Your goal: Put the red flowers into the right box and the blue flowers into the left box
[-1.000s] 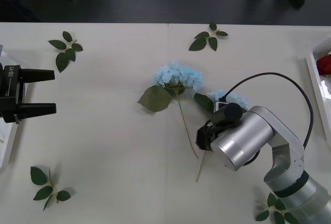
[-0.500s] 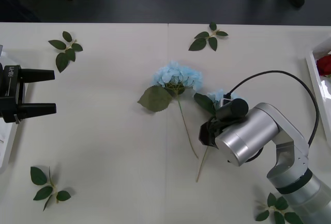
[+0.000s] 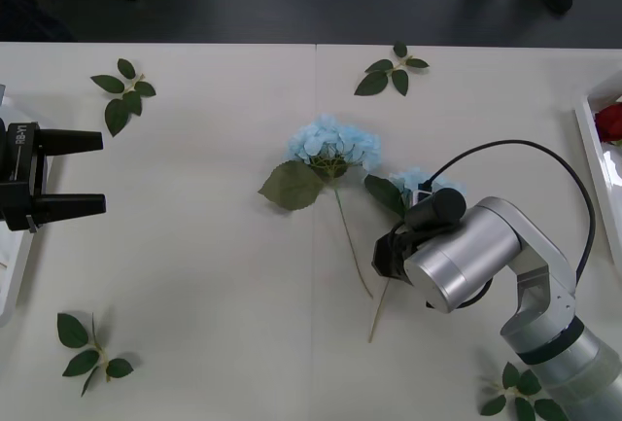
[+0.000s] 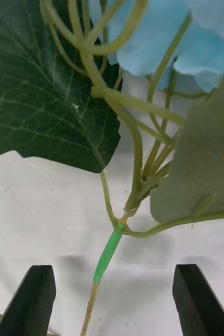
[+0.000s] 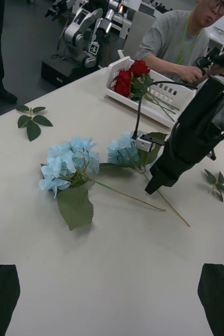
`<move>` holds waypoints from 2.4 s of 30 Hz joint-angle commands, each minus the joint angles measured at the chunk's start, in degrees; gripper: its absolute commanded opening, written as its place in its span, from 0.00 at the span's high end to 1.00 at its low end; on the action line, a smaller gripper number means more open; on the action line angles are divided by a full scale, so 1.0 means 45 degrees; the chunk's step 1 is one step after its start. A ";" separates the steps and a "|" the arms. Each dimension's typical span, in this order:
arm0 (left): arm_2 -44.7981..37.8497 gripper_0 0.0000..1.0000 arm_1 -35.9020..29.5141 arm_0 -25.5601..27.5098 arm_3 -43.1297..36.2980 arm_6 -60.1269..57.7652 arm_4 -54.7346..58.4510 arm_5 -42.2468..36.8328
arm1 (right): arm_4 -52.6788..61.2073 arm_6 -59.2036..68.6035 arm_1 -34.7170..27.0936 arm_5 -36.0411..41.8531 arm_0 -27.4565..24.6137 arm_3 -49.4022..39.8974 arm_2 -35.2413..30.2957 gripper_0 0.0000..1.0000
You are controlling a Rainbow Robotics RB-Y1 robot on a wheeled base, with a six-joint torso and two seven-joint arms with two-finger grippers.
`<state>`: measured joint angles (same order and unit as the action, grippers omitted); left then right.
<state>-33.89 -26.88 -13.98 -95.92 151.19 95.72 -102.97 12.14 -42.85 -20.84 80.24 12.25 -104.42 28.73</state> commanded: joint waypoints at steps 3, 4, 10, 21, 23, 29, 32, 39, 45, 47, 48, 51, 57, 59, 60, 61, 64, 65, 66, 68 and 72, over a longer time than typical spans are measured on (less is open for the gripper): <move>0.0091 0.00 -0.0491 -0.0115 -0.0344 0.0602 0.0097 -0.0067 | 0.0094 0.0636 0.0196 -0.0018 0.0167 -0.0076 0.0218 1.00; 0.0091 0.00 -0.0491 -0.0115 -0.0344 0.0602 0.0097 -0.0067 | 0.0094 0.0577 0.0177 -0.0037 0.0167 -0.0056 0.0237 1.00; 0.0091 0.00 -0.0491 -0.0115 -0.0344 0.0602 0.0097 -0.0067 | 0.0134 0.0480 0.0099 -0.0037 0.0167 -0.0017 0.0237 1.00; 0.0091 0.00 -0.0491 -0.0115 -0.0344 0.0602 0.0097 -0.0067 | 0.0251 0.0108 -0.0370 0.0744 0.0167 -0.1150 -0.0466 1.00; 0.0091 0.00 -0.0491 -0.0115 -0.0344 0.0602 0.0097 -0.0067 | 0.0622 -0.0009 -0.0682 0.1330 0.0187 -0.1912 -0.0778 1.00; 0.0091 0.00 -0.0491 -0.0115 -0.0344 0.0602 0.0097 -0.0067 | 0.3161 -0.0360 -0.2304 0.3986 0.0187 -0.5506 -0.2712 1.00; 0.0091 0.00 -0.0491 -0.0115 -0.0344 0.0602 0.0097 -0.0067 | 0.4430 -0.0556 -0.2870 0.5002 0.0187 -0.6853 -0.3923 1.00; 0.0091 0.00 -0.0491 -0.0115 -0.0344 0.0602 0.0097 -0.0067 | 0.6403 -0.3134 -0.3729 0.6037 0.0187 -0.8728 -0.6189 1.00; 0.0091 0.00 -0.0491 -0.0115 -0.0344 0.0602 0.0097 -0.0067 | 0.7419 -0.5751 -0.4237 0.5041 0.0109 -0.9510 -0.7243 1.00; 0.0091 0.00 -0.0491 -0.0115 -0.0344 0.0602 0.0097 -0.0067 | 0.7848 -0.6493 -0.4393 0.4240 0.0011 -0.9685 -0.7458 1.00; 0.0091 0.00 -0.0491 -0.0115 -0.0344 0.0602 0.0097 -0.0067 | 0.8122 -0.6903 -0.4550 0.3576 -0.0067 -0.9803 -0.7536 1.00; 0.0091 0.00 -0.0491 -0.0115 -0.0344 0.0602 0.0097 -0.0067 | 0.8766 -0.7645 -0.5018 0.1506 -0.0340 -0.9959 -0.7595 1.00; 0.0091 0.00 -0.0491 -0.0115 -0.0344 0.0602 0.0097 -0.0067 | 1.0016 -0.9052 -0.6151 -0.2732 -0.1083 -0.9920 -0.7517 1.00; 0.0091 0.00 -0.0491 -0.0115 -0.0344 0.0602 0.0097 -0.0067 | 1.0524 -0.9540 -0.6600 -0.4080 -0.1122 -0.9783 -0.7263 1.00; 0.0091 0.00 -0.0491 -0.0115 -0.0344 0.0602 0.0097 -0.0067 | 1.0622 -0.9657 -0.6679 -0.4412 -0.1122 -0.9744 -0.7185 1.00; 0.0091 0.00 -0.0491 -0.0115 -0.0344 0.0602 0.0097 -0.0067 | 1.0719 -0.9892 -0.6932 -0.5271 -0.1122 -0.9646 -0.6892 1.00; 0.0091 0.00 -0.0491 -0.0115 -0.0344 0.0602 0.0097 -0.0067 | 1.0563 -1.0517 -0.7382 -0.7186 -0.0926 -0.9373 -0.5896 1.00; 0.0091 0.00 -0.0491 -0.0115 -0.0344 0.0602 0.0097 -0.0067 | 1.0485 -1.0634 -0.7421 -0.7518 -0.0829 -0.9314 -0.5661 1.00; 0.0091 0.00 -0.0491 -0.0115 -0.0344 0.0602 0.0097 -0.0067 | 1.0309 -1.0849 -0.7499 -0.8162 -0.0653 -0.9158 -0.5173 1.00; 0.0188 0.00 -0.0101 0.0315 -0.0051 0.0582 0.0058 -0.0028 | 1.0094 -1.1102 -0.7597 -0.8982 -0.0243 -0.8846 -0.4294 1.00; 0.0169 0.00 0.0095 0.0432 0.0301 0.0602 0.0604 0.0284 | 0.9450 -1.1220 -0.7694 -1.0291 0.0851 -0.7888 -0.2399 1.00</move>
<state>-33.46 -26.39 -12.76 -95.20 151.19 95.83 -102.93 55.90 -92.17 -54.63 35.08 12.42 -141.31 15.37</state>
